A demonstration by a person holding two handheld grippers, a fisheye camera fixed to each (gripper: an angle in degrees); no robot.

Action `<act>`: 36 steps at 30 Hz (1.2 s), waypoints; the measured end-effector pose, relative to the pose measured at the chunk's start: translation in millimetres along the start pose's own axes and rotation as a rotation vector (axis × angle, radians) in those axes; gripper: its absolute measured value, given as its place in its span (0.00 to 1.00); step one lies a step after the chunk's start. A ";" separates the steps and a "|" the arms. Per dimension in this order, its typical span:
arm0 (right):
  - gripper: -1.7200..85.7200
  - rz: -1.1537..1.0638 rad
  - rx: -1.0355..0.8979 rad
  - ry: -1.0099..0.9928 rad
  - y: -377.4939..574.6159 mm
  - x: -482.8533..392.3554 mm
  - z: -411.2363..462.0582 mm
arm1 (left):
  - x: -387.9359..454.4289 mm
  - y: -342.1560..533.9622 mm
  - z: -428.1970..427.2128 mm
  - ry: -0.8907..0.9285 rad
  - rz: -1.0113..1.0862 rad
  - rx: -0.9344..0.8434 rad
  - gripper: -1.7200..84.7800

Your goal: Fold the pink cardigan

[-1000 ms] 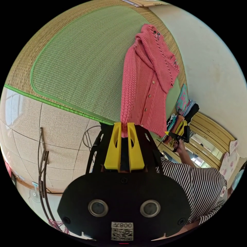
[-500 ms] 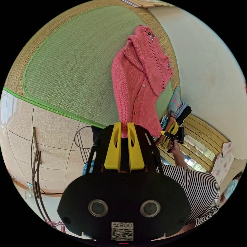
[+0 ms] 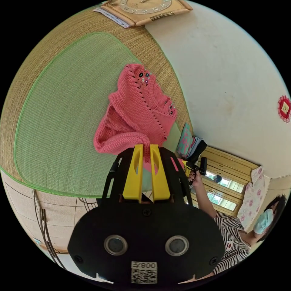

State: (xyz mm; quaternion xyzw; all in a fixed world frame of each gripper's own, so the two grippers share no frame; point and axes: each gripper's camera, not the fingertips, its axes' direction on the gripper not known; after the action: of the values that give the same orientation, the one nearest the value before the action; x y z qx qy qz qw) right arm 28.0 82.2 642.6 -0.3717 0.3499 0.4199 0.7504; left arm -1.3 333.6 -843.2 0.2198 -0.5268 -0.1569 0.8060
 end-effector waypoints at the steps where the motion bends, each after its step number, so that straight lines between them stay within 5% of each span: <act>1: 0.04 0.003 0.004 0.004 -11.2 -4.6 -5.6 | 4.6 -12.2 -2.4 -0.001 -0.006 0.007 0.06; 21: 0.04 0.203 0.007 -0.043 -115.8 -43.5 -32.6 | 35.4 -139.0 -16.0 0.015 -0.129 0.053 0.08; 32: 0.02 0.127 0.255 -0.027 -86.9 -117.3 -65.7 | 64.5 -126.4 -49.1 0.142 -0.015 0.254 0.10; 36: 0.02 -0.026 0.234 0.134 -77.8 -181.1 -50.7 | 85.8 -117.3 -54.7 0.092 0.063 0.301 0.08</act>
State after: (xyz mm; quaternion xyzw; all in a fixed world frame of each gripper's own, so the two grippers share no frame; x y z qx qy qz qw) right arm 13.6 -56.8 790.5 -0.3135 0.4408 0.3408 0.7689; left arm 80.4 202.2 -856.2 0.3286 -0.5133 -0.0405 0.7917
